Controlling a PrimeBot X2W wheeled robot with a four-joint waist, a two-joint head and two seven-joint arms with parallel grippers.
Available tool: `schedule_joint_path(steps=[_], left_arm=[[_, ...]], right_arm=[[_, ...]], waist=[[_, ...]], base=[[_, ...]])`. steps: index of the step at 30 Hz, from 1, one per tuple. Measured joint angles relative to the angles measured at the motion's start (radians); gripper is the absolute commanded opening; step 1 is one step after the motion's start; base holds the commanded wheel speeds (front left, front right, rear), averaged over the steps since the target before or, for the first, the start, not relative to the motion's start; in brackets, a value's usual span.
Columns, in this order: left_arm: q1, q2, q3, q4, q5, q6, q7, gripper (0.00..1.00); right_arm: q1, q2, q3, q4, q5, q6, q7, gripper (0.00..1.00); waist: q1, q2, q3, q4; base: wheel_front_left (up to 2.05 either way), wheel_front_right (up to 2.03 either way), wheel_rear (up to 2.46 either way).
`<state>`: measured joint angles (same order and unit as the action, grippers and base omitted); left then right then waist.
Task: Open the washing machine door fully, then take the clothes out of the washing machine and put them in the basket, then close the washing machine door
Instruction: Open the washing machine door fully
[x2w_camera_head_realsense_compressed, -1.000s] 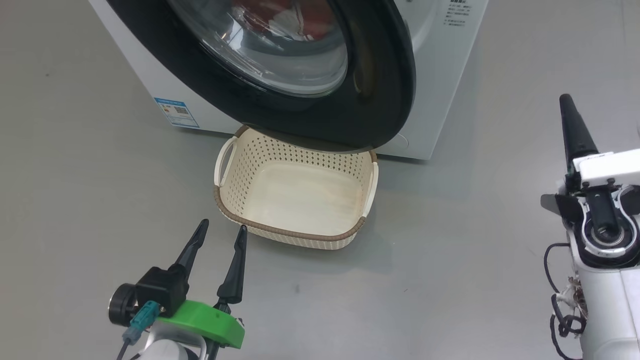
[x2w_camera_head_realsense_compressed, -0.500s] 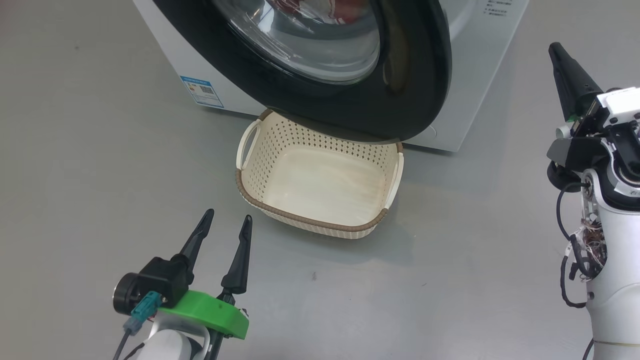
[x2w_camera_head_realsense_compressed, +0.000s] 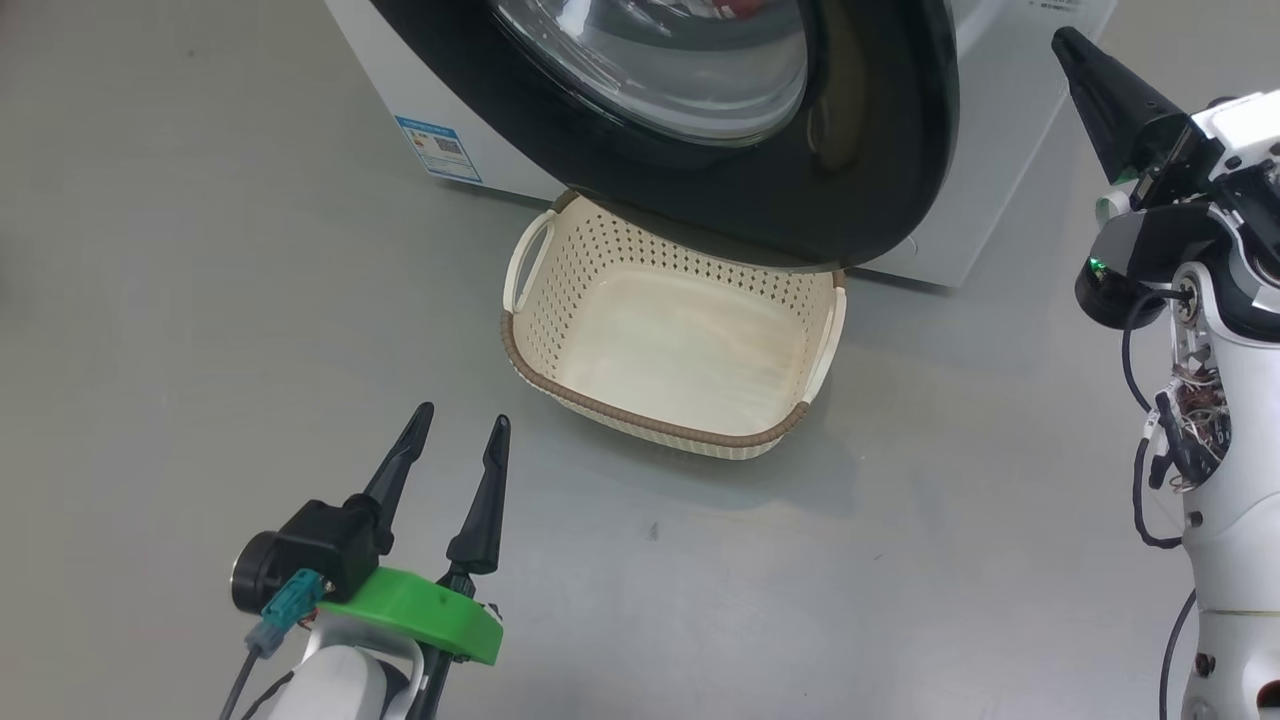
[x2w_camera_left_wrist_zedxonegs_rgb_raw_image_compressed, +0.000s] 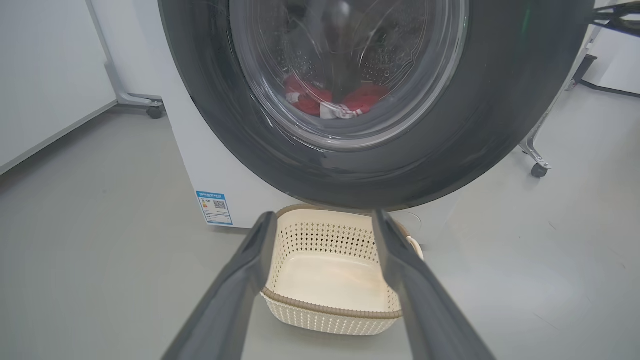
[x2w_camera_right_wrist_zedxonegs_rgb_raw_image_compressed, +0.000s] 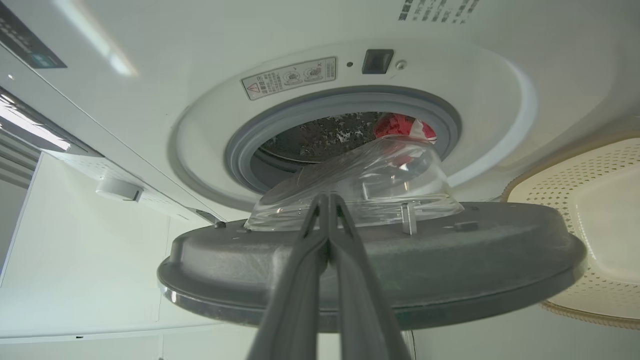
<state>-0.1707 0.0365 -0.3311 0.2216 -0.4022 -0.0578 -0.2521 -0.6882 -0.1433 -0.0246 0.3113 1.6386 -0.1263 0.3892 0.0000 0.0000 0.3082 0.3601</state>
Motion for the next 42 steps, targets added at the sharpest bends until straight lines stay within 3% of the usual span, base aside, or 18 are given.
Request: schedule_joint_path(steps=[20, 42], left_arm=[[-0.026, -0.001, -0.024, -0.004, -0.012, 0.010, 0.000, 1.00], [-0.027, -0.002, -0.027, 0.010, -0.012, 0.011, 0.000, 1.00]], right_arm=[[-0.111, -0.011, 0.060, 0.194, 0.033, 0.000, 0.132, 0.00], [-0.159, -0.017, 0.084, 0.318, 0.081, 0.000, 0.241, 0.00]], waist=[[0.0000, 0.0000, 0.037, 0.036], [0.0000, 0.0000, 0.008, 0.043]], base=[[0.00, 0.00, 0.00], [0.00, 0.00, 0.00]])
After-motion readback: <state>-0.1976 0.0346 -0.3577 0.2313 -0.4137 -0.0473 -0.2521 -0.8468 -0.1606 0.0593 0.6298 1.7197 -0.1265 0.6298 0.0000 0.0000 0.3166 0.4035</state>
